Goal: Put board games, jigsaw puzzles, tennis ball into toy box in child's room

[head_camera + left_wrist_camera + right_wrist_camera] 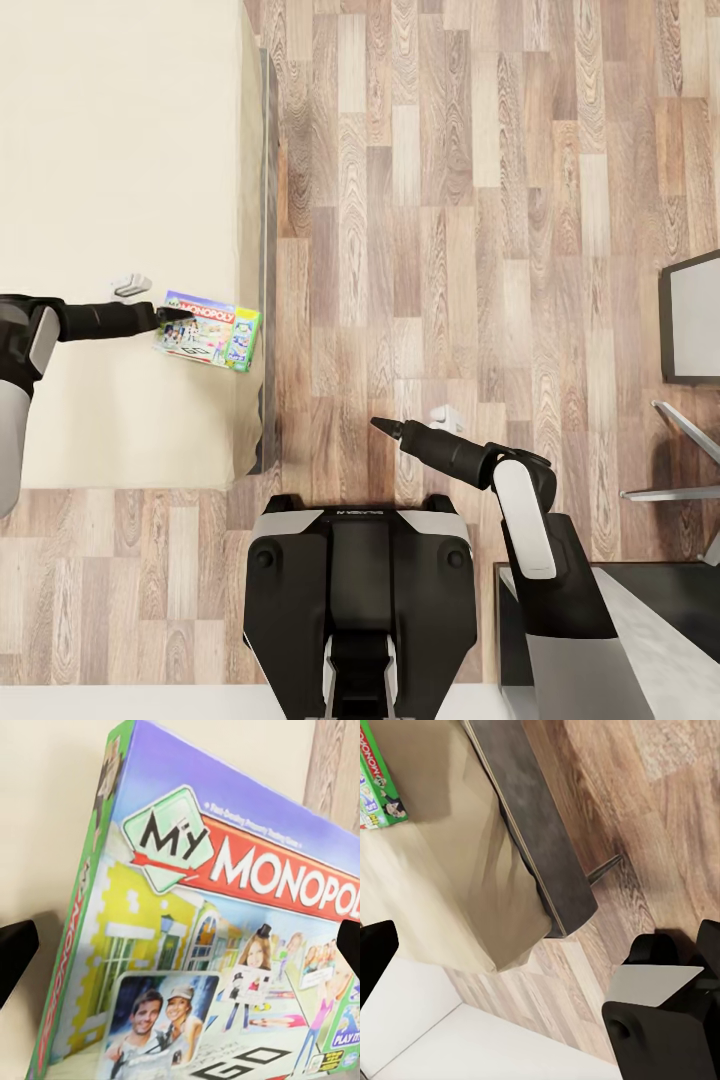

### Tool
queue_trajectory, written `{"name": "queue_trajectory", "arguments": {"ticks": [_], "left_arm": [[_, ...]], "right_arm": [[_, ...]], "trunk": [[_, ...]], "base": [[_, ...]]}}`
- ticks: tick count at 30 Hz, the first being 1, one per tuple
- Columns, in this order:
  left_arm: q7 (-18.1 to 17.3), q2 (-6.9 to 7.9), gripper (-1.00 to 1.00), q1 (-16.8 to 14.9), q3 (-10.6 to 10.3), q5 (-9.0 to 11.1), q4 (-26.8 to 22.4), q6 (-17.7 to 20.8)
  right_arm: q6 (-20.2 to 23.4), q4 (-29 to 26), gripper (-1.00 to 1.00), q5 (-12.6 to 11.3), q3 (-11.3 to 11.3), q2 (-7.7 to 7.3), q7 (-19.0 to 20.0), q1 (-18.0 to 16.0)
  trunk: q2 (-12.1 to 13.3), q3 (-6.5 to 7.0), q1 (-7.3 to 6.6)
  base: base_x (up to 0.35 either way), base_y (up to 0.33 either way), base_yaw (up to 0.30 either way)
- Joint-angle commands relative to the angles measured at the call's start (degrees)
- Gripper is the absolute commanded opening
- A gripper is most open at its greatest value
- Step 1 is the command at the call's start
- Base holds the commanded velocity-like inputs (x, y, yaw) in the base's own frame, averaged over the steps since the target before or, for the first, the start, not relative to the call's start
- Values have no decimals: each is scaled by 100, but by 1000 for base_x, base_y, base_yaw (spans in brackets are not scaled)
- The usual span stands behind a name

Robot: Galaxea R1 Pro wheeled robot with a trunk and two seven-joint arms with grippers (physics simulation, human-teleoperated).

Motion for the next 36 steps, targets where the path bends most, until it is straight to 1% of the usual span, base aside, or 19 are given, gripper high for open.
{"name": "queue_trajectory", "arguments": {"ticks": [1, 8, 12, 18, 21, 22, 23, 24, 25, 27, 30, 32, 33, 35, 36], "left_arm": [[-43, -2, 100, -3, 37, -61, -14, 35], [-35, 49, 100, -10, 36, -66, -103, 43], [-45, 59, 100, -11, 35, -73, -391, 64], [-69, 80, 100, -12, 51, -75, -674, 91], [-93, 134, 100, -12, 57, -73, -798, 208], [-102, 180, 100, -12, 59, -66, -870, 332], [-106, 200, 100, -12, 59, -62, -912, 411], [-114, 227, 100, -12, 57, -57, -1011, 592], [-116, 238, 100, -12, 56, -56, -1068, 689], [-132, 267, 100, -12, 54, -52, -1301, 1076], [-178, 300, 100, -12, 54, -50, -1516, 1355], [-293, 352, 100, -12, 52, -51, -1679, 1541], [-407, 394, 100, -12, 46, -58, -1794, 1678], [-690, 519, 100, -12, 40, -68, -2022, 1867], [-767, 563, 100, -12, 37, -69, -2077, 1895]], "right_arm": [[24, -2, 100, 47, -6, 3, 43, -2], [22, -2, 100, 45, -6, 1, 46, -2], [23, -2, 100, 44, -6, 1, 44, -2], [22, -2, 100, 49, -11, 1, 45, -2], [22, -2, 100, 52, -13, -3, 47, -2], [22, -1, 100, 52, -14, -4, 47, -2], [22, -1, 100, 52, -14, -5, 48, -2], [22, -1, 100, 49, -14, -6, 50, -2], [22, -2, 100, 48, -15, -6, 48, -2], [20, -2, 100, 46, -10, -7, 51, -2], [11, -2, 100, 50, -5, -12, 52, -2], [-10, 0, 100, 52, -6, -17, 52, -2], [-24, 0, 100, 52, -6, -20, 52, -2], [-39, -1, 100, 53, -6, -23, 52, -2], [-42, -1, 100, 53, -6, -23, 52, -2]], "trunk": [[-9, -6, 4], [-9, -6, 4], [-9, -6, 4], [-9, -6, 4], [-9, -6, 4], [-9, -6, 4], [-9, -6, 4], [-9, -6, 4], [-9, -6, 4], [-9, -6, 4], [-9, -6, 4], [-9, -6, 4], [-9, -6, 4], [-9, -6, 4], [-9, -6, 4]], "base": [[0, 0, 0], [0, 0, 0], [0, 0, 0], [0, 0, 0], [0, 0, 0], [0, 0, 0], [0, 0, 0], [0, 0, 0], [0, 0, 0], [0, 0, 0], [0, 0, 0], [0, 0, 0], [0, 0, 0], [0, 0, 0], [0, 0, 0]]}}
